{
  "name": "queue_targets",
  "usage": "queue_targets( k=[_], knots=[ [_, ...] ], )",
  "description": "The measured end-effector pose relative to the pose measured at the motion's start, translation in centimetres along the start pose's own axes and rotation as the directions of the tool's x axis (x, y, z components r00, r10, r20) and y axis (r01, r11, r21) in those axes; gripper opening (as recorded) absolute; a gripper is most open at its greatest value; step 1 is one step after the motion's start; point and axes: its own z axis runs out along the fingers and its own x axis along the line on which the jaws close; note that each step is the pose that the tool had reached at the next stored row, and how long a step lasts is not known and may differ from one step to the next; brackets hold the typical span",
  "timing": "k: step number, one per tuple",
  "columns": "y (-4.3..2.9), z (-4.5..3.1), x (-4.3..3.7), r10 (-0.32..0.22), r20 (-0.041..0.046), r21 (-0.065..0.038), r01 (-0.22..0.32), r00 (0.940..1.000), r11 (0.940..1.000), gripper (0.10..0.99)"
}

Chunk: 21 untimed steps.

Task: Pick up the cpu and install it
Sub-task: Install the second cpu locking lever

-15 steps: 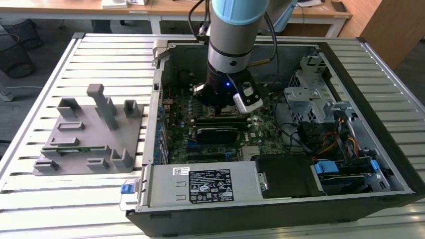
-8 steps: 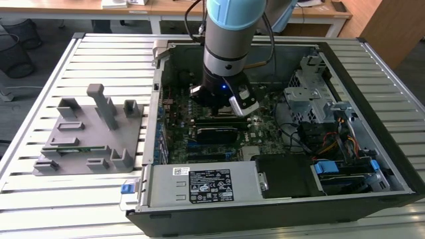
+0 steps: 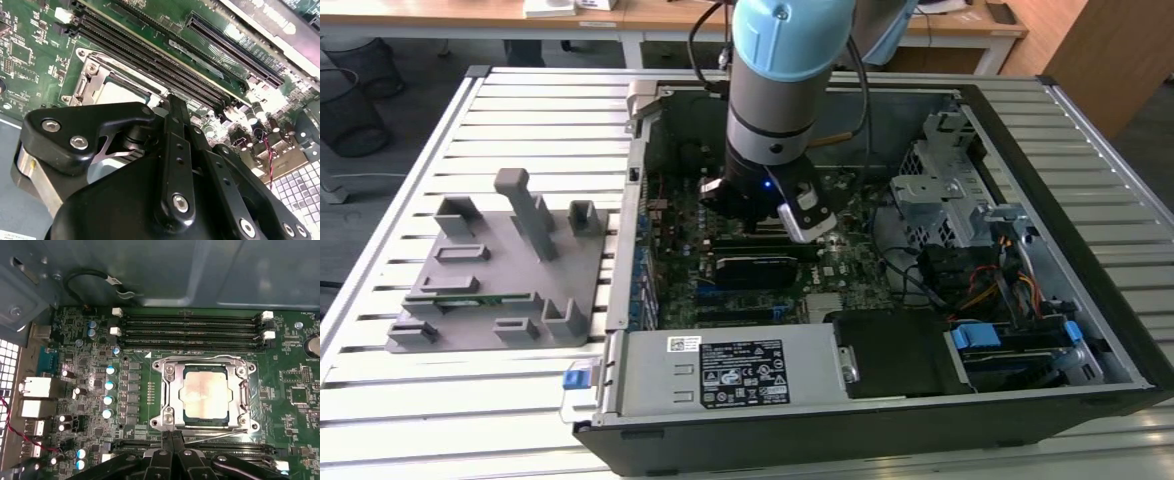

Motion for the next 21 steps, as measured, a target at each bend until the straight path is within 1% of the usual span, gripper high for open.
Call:
queue_targets(
  k=[2,4,7,11,17,21],
  knots=[
    [-0.34,0.05,0.03,0.000,0.0002,-0.010,0.000,1.0000,1.0000,0.106],
    [-0.53,0.04,0.08,0.000,0.0002,-0.015,0.000,1.0000,0.9999,0.106],
    [-0.76,0.04,0.18,-0.001,0.0003,-0.026,0.001,1.0000,0.9997,0.106],
    [-1.01,0.16,0.33,-0.001,0.0004,-0.037,0.001,1.0000,0.9993,0.106],
    [-1.22,1.06,0.41,-0.002,0.0006,-0.053,0.002,1.0000,0.9986,0.106],
    [-1.31,1.41,0.62,-0.003,0.0009,-0.069,0.003,1.0000,0.9976,0.106]
  ],
)
